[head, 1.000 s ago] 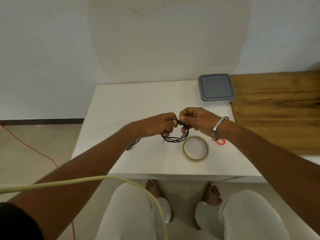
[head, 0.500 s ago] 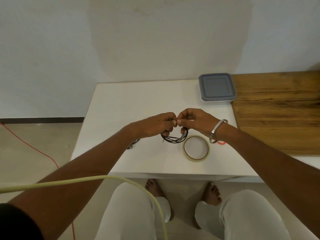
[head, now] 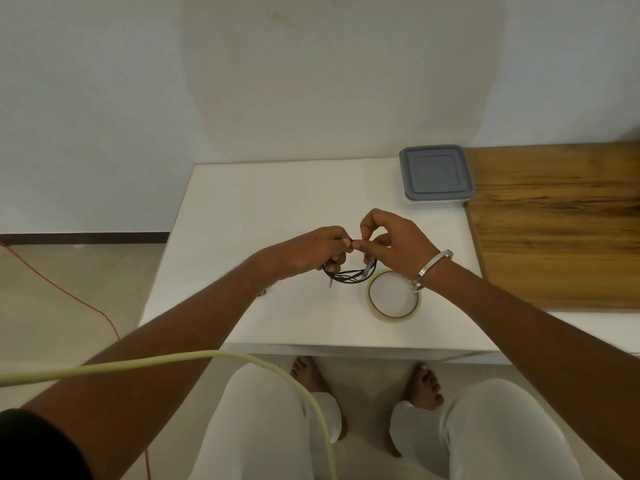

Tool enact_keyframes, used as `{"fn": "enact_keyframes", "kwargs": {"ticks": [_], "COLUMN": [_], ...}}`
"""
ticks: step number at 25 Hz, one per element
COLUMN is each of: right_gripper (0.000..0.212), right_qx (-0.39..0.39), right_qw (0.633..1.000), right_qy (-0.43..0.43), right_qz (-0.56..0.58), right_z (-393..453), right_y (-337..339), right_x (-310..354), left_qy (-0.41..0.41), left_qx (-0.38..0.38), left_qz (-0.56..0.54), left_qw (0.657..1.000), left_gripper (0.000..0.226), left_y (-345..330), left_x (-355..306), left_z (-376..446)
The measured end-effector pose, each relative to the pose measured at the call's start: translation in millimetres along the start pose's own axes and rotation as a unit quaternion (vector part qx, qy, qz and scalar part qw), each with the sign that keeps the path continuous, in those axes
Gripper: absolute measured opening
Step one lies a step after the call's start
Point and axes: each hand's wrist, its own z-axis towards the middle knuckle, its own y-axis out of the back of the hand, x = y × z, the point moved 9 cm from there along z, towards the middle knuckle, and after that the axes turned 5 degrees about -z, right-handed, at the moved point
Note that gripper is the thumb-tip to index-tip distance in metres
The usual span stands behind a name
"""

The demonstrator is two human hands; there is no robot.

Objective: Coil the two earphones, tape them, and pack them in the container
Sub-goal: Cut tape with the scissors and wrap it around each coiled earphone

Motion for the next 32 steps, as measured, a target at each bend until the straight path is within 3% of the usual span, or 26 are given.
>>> {"fn": "enact_keyframes", "kwargs": {"ticks": [7, 16, 25, 32], "right_gripper": [0.006, 0.015, 0.017, 0.019], "right_qx": [0.003, 0.033, 0.169, 0.166], "right_qw": [0.999, 0.991, 0.982, 0.983], "right_qy": [0.007, 0.023, -0.022, -0.076], "right_qz": [-0.048, -0.125, -0.084, 0.006], "right_z": [-1, -2, -8, -12], "right_y": [-3, -7, -24, -28], "right_x": [2, 4, -10, -16], "left_qy": [-0.001, -0.055, -0.064, -0.054], "left_qx": [-0.014, -0.028, -0.006, -0.006], "left_qz": [0.027, 0.115, 0.145, 0.11], "left_qw": [1.0, 0.991, 0.987, 0.992], "left_gripper": [0.018, 0.02, 0.028, 0.023], "left_y": [2, 8, 5, 0], "left_x": [2, -3, -2, 1], "left_z": [3, 5, 4, 6]}}
